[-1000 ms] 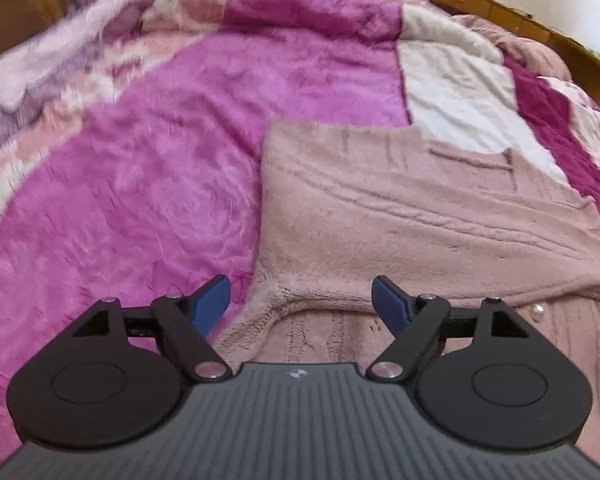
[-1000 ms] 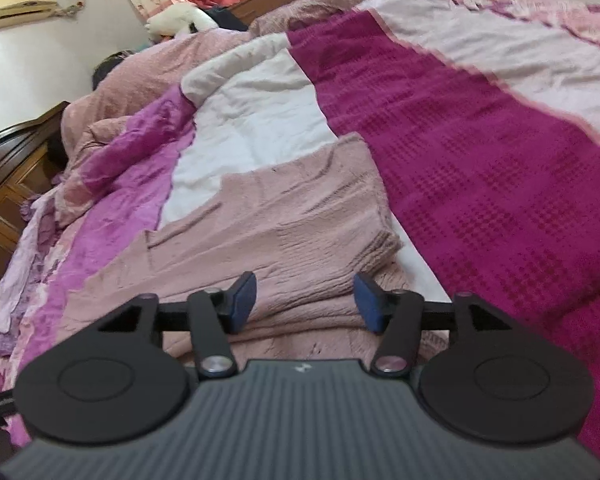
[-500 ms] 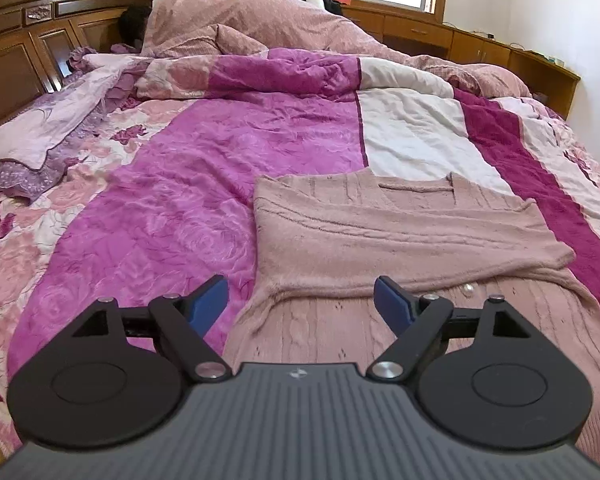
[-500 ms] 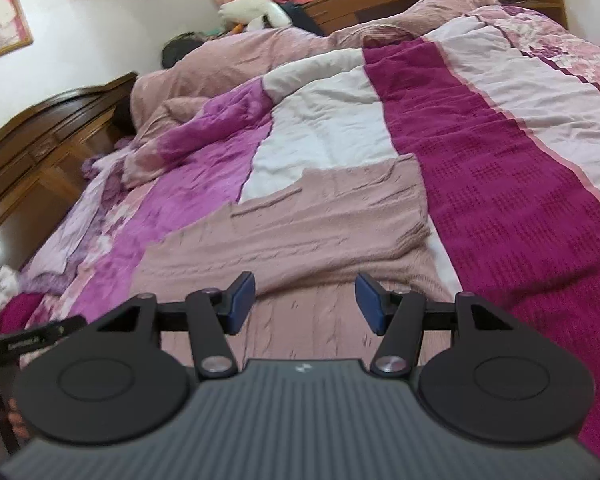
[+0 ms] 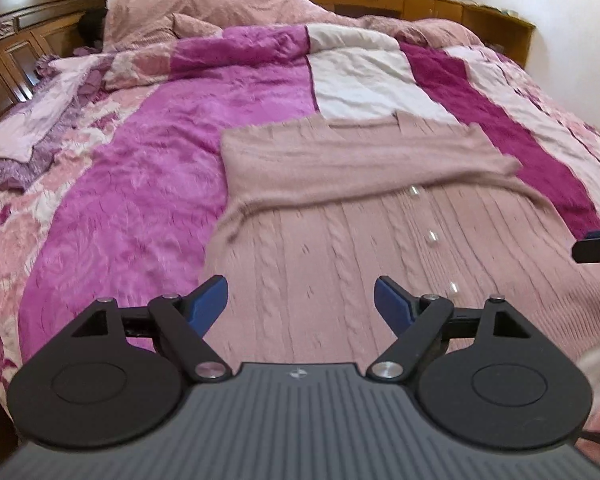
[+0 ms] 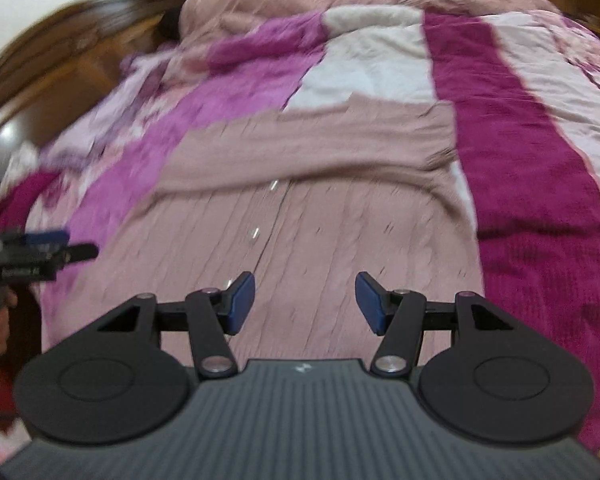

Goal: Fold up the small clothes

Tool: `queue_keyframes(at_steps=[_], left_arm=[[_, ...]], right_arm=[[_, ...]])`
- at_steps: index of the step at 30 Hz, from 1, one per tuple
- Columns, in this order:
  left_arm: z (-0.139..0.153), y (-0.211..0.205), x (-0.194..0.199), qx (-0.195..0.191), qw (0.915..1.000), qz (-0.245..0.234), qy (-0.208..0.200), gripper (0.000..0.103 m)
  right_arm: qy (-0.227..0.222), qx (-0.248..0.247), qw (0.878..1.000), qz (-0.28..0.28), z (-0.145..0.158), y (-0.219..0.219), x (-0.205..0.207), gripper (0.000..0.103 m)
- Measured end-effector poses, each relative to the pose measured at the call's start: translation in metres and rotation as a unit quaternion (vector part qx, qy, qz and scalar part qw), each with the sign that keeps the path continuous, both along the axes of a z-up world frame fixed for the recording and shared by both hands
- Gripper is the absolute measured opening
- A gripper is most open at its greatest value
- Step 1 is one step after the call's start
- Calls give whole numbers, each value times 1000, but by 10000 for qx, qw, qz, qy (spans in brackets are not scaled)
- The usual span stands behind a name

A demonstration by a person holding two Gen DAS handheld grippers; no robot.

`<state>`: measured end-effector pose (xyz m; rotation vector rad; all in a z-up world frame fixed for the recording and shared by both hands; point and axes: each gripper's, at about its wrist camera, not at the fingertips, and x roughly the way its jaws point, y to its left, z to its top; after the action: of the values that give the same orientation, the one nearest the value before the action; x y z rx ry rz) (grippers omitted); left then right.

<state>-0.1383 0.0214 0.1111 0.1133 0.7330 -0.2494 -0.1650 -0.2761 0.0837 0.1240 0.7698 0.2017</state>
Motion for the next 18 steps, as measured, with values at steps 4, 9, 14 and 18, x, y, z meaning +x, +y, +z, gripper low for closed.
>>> queue_keyframes(at_steps=[4, 9, 14, 18], left_arm=[[-10, 5, -20, 45, 9996, -241, 169, 85], [-23, 9, -41, 330, 9975, -530, 321, 85], [-30, 9, -60, 656, 9928, -929, 386, 85], [-37, 3, -65, 893, 9859, -1316, 520, 85]], right_arm=[[94, -562, 9969, 542, -1, 23, -13, 57], [266, -934, 9909, 936, -8, 37, -24, 57], [464, -1101, 9865, 1123, -17, 38, -32, 57], [589, -1367, 9806, 1277, -22, 41, -37, 57]])
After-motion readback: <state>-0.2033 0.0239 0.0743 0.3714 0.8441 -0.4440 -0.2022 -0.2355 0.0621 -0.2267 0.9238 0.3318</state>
